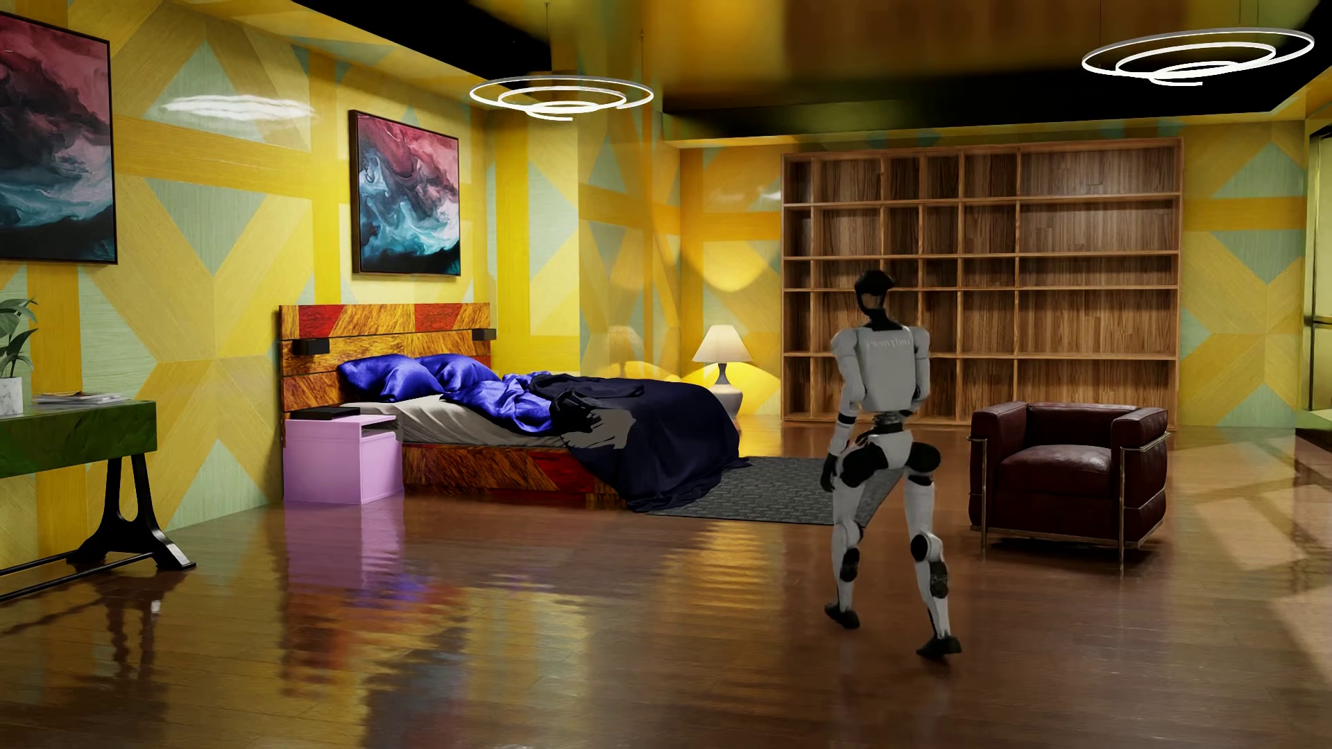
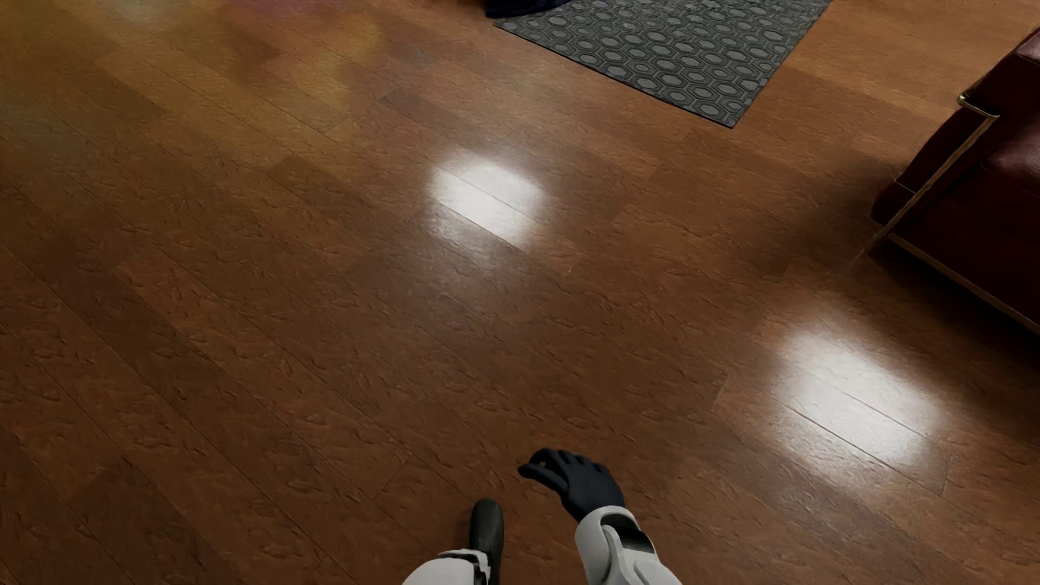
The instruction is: Go to the bed
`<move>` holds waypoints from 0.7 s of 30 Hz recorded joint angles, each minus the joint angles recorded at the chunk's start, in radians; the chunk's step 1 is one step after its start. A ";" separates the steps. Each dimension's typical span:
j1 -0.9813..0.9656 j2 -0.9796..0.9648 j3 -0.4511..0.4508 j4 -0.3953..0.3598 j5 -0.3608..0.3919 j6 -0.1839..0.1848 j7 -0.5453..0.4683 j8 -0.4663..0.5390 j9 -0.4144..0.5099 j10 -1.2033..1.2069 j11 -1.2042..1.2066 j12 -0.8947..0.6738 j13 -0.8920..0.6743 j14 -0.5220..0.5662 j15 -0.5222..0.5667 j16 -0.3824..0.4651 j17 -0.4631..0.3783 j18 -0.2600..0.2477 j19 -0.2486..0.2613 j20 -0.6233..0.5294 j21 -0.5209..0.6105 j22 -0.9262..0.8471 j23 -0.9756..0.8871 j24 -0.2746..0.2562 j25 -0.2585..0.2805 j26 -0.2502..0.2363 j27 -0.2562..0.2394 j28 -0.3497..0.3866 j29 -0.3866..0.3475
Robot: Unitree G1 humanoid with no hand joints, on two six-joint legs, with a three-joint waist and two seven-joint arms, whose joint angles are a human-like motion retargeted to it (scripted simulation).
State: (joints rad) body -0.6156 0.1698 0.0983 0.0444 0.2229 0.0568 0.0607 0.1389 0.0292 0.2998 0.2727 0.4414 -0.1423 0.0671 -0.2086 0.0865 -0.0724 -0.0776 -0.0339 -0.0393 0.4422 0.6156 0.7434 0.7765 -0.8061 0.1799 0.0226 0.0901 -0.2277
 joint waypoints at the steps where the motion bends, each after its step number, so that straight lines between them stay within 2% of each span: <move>1: 0.003 0.028 0.005 -0.016 -0.013 -0.018 0.012 0.000 -0.007 0.061 0.021 -0.019 0.006 0.021 0.034 -0.016 0.000 0.023 0.016 0.033 0.009 0.027 0.083 -0.001 -0.017 0.017 0.039 0.016 0.030; 2: 0.018 0.040 0.009 -0.036 -0.028 -0.040 0.021 -0.002 -0.011 0.108 0.061 -0.043 0.024 0.003 0.087 -0.031 0.007 0.042 0.037 0.065 -0.002 0.052 0.162 0.000 -0.018 0.034 0.092 0.030 0.051; 3: 0.040 0.026 0.012 -0.059 -0.045 -0.065 0.032 0.007 -0.012 0.128 0.132 -0.069 0.044 -0.026 0.167 -0.048 0.014 0.048 0.087 0.099 -0.015 0.065 0.231 -0.005 -0.010 0.042 0.142 0.045 0.073; 4: 0.063 -0.019 0.014 -0.079 -0.059 -0.091 0.049 0.024 -0.010 0.137 0.247 -0.109 0.066 -0.058 0.249 -0.066 0.009 0.053 0.190 0.128 -0.004 0.064 0.269 -0.015 -0.014 0.050 0.170 0.054 0.116; 5: 0.088 -0.092 0.016 -0.093 -0.072 -0.114 0.070 0.026 -0.006 0.139 0.409 -0.138 0.081 -0.090 0.335 -0.080 -0.015 0.047 0.277 0.145 0.045 0.057 0.283 -0.028 -0.043 0.037 0.158 0.068 0.182; 6: 0.112 -0.187 0.022 -0.101 -0.101 -0.135 0.099 -0.041 0.000 0.146 0.591 -0.164 0.095 -0.125 0.411 -0.090 -0.062 0.033 0.282 0.144 0.114 0.049 0.265 -0.035 -0.087 0.016 0.112 0.077 0.241; 7: 0.140 -0.283 0.023 -0.113 -0.141 -0.157 0.130 -0.077 0.007 0.153 0.761 -0.172 0.116 -0.160 0.414 -0.094 -0.117 0.016 0.282 0.131 0.169 0.059 0.218 -0.034 -0.117 -0.034 0.063 0.099 0.265; 8: 0.182 -0.374 0.017 -0.132 -0.167 -0.178 0.155 -0.057 0.014 0.148 0.897 -0.193 0.148 -0.192 0.355 -0.093 -0.166 0.000 0.282 0.113 0.186 0.064 0.157 -0.025 -0.110 -0.067 0.034 0.112 0.258; 9: 0.230 -0.457 0.005 -0.158 -0.203 -0.199 0.173 -0.023 0.021 0.137 0.988 -0.218 0.191 -0.222 0.305 -0.090 -0.200 -0.011 0.288 0.093 0.166 0.067 0.095 -0.014 -0.063 -0.089 0.032 0.121 0.231; 11: 0.328 -0.607 -0.024 -0.215 -0.307 -0.234 0.188 -0.016 0.032 0.116 1.031 -0.286 0.294 -0.271 0.187 -0.078 -0.233 -0.018 0.170 0.070 0.067 0.104 -0.006 0.011 0.074 -0.110 0.067 0.127 0.156; 12: 0.371 -0.664 -0.043 -0.241 -0.338 -0.245 0.182 -0.016 0.036 0.114 0.981 -0.317 0.338 -0.292 0.114 -0.072 -0.229 -0.014 0.101 0.061 0.014 0.121 -0.043 0.026 0.125 -0.108 0.098 0.122 0.118; 13: 0.411 -0.709 -0.063 -0.262 -0.345 -0.252 0.172 -0.011 0.038 0.114 0.895 -0.345 0.373 -0.312 0.055 -0.072 -0.204 -0.009 0.072 0.049 -0.024 0.128 -0.059 0.041 0.151 -0.097 0.134 0.117 0.072; 14: 0.451 -0.739 -0.083 -0.277 -0.327 -0.253 0.160 0.006 0.038 0.108 0.775 -0.369 0.397 -0.327 0.030 -0.068 -0.187 -0.002 0.077 0.040 -0.052 0.132 -0.068 0.049 0.163 -0.091 0.159 0.113 0.042; 15: 0.493 -0.756 -0.100 -0.286 -0.302 -0.250 0.147 0.020 0.036 0.091 0.628 -0.390 0.410 -0.336 0.037 -0.061 -0.175 0.005 0.059 0.029 -0.062 0.132 -0.069 0.052 0.161 -0.091 0.176 0.111 0.032; 16: 0.533 -0.767 -0.116 -0.293 -0.279 -0.244 0.138 0.033 0.032 0.072 0.474 -0.403 0.412 -0.343 0.082 -0.052 -0.168 0.013 0.063 0.012 -0.059 0.133 -0.055 0.052 0.153 -0.103 0.180 0.115 0.039; 18: 0.609 -0.769 -0.139 -0.304 -0.287 -0.230 0.120 -0.061 0.020 0.020 0.154 -0.434 0.407 -0.347 0.213 -0.021 -0.154 0.030 0.061 -0.036 -0.045 0.128 -0.020 0.058 0.126 -0.123 0.171 0.103 0.080; 19: 0.649 -0.754 -0.150 -0.311 -0.282 -0.221 0.106 -0.105 0.013 -0.002 0.002 -0.446 0.407 -0.350 0.243 -0.007 -0.144 0.034 0.079 -0.062 -0.048 0.125 -0.004 0.063 0.115 -0.129 0.167 0.094 0.097; 20: 0.684 -0.749 -0.162 -0.318 -0.262 -0.209 0.088 -0.099 0.007 -0.013 -0.091 -0.457 0.411 -0.357 0.238 0.002 -0.133 0.035 0.124 -0.084 -0.059 0.122 0.009 0.065 0.106 -0.131 0.166 0.087 0.104; 21: 0.717 -0.745 -0.173 -0.323 -0.238 -0.197 0.066 -0.072 0.002 -0.019 -0.116 -0.463 0.416 -0.364 0.218 0.007 -0.121 0.032 0.133 -0.101 -0.074 0.122 0.022 0.065 0.101 -0.129 0.166 0.083 0.106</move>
State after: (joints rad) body 0.1018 -0.5753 -0.0743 -0.2786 -0.0149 -0.1405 0.1264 0.0667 0.0307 0.2806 0.1569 -0.0218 0.2741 -0.2966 0.0092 0.0939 -0.1930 -0.0461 0.0992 -0.1407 0.3684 0.7373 0.7652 0.8410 -0.7055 0.0506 0.1885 0.1731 -0.1222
